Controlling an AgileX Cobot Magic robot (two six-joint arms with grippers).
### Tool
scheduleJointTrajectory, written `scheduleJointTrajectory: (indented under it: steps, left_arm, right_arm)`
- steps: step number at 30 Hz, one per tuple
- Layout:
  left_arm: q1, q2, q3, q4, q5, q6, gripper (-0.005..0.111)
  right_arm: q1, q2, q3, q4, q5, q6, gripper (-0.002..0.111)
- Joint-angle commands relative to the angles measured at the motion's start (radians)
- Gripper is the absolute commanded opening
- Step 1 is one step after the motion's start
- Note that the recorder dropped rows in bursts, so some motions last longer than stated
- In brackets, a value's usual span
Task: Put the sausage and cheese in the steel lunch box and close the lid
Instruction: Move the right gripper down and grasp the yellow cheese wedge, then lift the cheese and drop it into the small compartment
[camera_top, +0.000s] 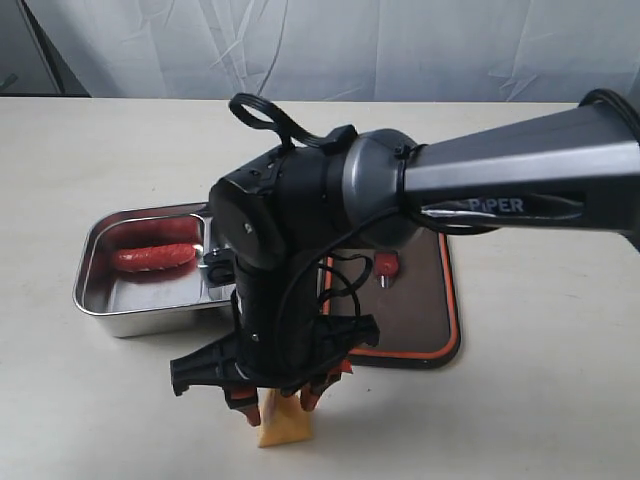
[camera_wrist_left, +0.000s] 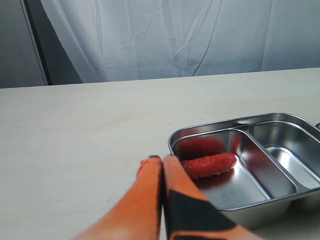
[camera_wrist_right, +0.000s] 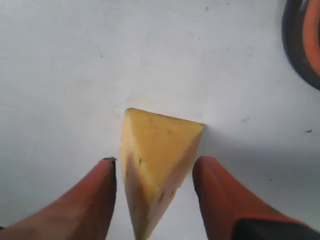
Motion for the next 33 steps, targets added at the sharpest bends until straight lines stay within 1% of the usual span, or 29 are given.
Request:
scheduleJointTrajectory:
  steps: [1,5,11,15,16,18,20,24,33]
  left_arm:
    - [0.0,-0.006,0.004,0.0,0.001,-0.002,0.0]
    - [0.0,-0.006,0.004,0.0,0.001,-0.002,0.0]
    - [0.0,-0.006,0.004,0.0,0.001,-0.002,0.0]
    - [0.0,-0.006,0.004,0.0,0.001,-0.002,0.0]
    - [0.0,-0.006,0.004,0.0,0.001,-0.002,0.0]
    - [0.0,-0.006,0.004,0.0,0.001,-0.002,0.0]
    - [0.0,-0.006,0.004,0.0,0.001,-0.002,0.0]
    - [0.0,-0.006,0.004,0.0,0.001,-0.002,0.0]
    - [0.0,-0.006,0.004,0.0,0.001,-0.002,0.0]
  right_arm:
    - [-0.001,-0.001,0.041,0.018,-0.037,0.003,0.049]
    - [-0.001,-0.001,0.078,0.031,-0.078,0.003,0.049]
    - [-0.001,-0.001,0.078,0.039,-0.143,0.003,0.049]
    - [-0.001,0.011,0.078,0.041,-0.144,0.003,0.047]
    - [-0.001,0.015,0.078,0.041,-0.142,0.003,0.045]
    - [-0.001,0.021,0.078,0.045,-0.138,0.003,0.037]
    - [-0.001,0.023,0.078,0.045,-0.137,0.003,0.026]
    - [-0.001,0.023,0.078,0.056,-0.133,0.001,0.0]
    - [-0.001,-0.036,0.076,0.056,-0.124,-0.027,-0.001]
